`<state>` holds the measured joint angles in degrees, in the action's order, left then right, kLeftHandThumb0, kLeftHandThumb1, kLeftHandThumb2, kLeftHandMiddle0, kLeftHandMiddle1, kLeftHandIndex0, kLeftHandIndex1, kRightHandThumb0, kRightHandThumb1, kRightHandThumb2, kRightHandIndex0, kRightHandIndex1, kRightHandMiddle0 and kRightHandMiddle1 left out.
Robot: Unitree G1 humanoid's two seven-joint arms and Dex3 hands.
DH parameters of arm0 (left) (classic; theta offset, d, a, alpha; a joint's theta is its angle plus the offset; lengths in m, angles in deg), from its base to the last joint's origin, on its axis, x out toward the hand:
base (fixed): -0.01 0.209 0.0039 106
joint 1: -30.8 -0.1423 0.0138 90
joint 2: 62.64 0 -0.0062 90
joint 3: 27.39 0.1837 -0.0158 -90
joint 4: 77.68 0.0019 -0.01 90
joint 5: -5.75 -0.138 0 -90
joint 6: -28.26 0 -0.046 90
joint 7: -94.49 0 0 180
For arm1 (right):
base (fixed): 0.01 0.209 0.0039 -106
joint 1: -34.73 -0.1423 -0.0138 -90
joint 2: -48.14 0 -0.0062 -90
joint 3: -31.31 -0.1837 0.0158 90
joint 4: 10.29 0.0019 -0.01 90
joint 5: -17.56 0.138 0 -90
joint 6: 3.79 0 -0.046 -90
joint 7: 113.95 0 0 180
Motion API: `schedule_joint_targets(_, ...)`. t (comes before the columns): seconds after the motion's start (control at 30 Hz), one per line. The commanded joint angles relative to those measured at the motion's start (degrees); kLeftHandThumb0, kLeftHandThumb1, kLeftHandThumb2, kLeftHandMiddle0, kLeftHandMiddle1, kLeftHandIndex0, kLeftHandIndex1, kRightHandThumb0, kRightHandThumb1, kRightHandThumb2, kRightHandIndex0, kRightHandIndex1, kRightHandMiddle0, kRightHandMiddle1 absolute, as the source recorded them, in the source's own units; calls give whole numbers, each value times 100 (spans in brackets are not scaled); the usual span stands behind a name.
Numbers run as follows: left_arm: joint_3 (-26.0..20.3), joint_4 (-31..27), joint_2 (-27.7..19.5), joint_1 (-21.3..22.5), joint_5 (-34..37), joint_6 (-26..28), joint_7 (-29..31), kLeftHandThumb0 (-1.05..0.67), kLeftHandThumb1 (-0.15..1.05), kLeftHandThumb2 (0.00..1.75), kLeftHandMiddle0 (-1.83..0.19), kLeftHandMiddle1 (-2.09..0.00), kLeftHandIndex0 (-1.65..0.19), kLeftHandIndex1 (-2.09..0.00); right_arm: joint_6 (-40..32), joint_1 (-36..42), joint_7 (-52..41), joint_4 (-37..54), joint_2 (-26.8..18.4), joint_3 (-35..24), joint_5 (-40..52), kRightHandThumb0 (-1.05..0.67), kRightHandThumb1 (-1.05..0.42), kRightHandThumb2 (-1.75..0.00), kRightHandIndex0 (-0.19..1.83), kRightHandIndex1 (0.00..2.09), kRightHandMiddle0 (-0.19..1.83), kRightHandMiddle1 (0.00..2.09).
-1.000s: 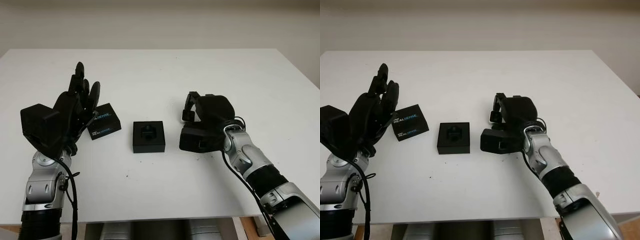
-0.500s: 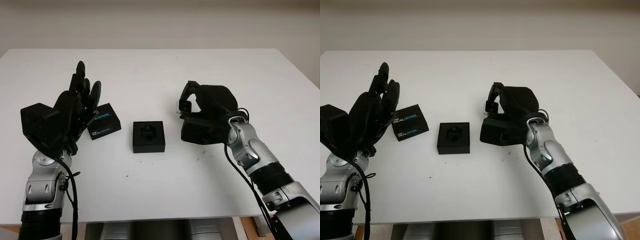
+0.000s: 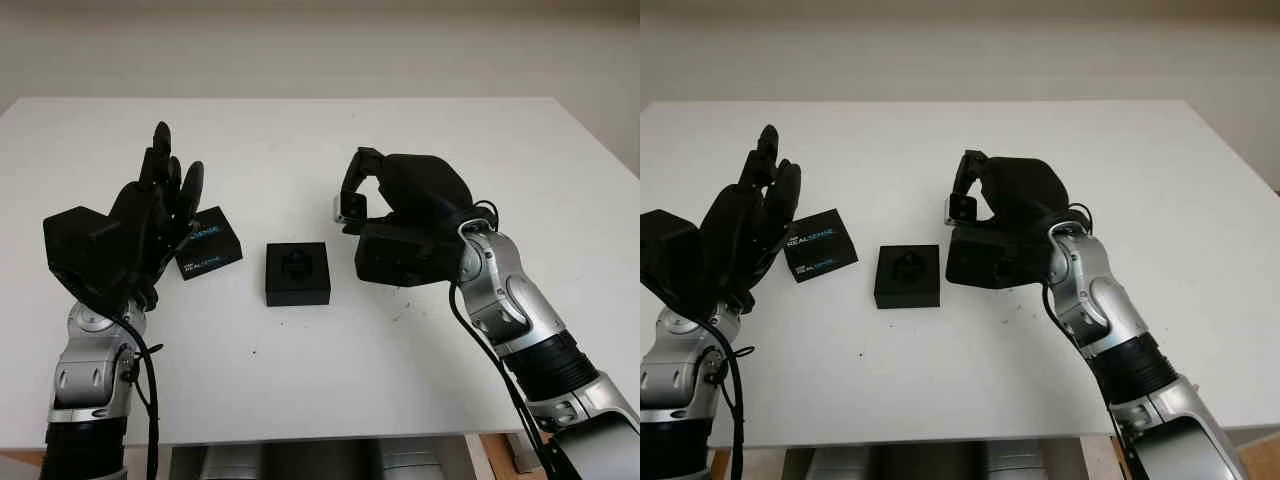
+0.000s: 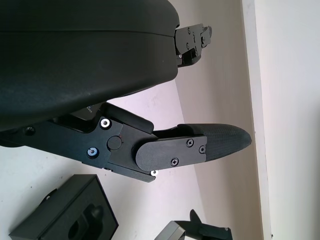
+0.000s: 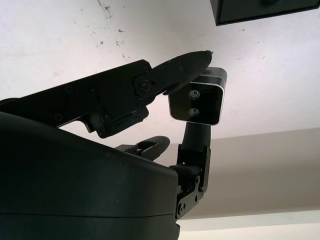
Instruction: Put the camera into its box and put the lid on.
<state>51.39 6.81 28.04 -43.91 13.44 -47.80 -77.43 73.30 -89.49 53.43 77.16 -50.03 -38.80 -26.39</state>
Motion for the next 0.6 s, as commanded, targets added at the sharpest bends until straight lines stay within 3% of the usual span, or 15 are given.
schedule_joint_targets(0.0,30,-96,18,6,-19,-4,-30,-75,105,52,19,0,19,0,-81,-65,-105,239,63,63,-115,-43,-105,-7,52,9,32,162)
schedule_joint_targets(0.2,35,-81,53,-15,14,-78,-7,-74,105,54,19,0,19,0,-282,-83,-198,410,299,222,-439,-43,-104,-6,53,9,27,163)
schedule_joint_targets(0.37,43,-108,79,-59,43,-79,25,-73,105,55,19,0,19,0,-450,-112,-250,368,514,353,-677,-43,-105,-7,63,14,29,176)
schedule_joint_targets(0.57,70,-156,97,-75,21,-27,-7,-73,105,55,19,0,19,0,-822,-94,-334,349,800,368,-763,-41,-105,-7,57,11,28,176)
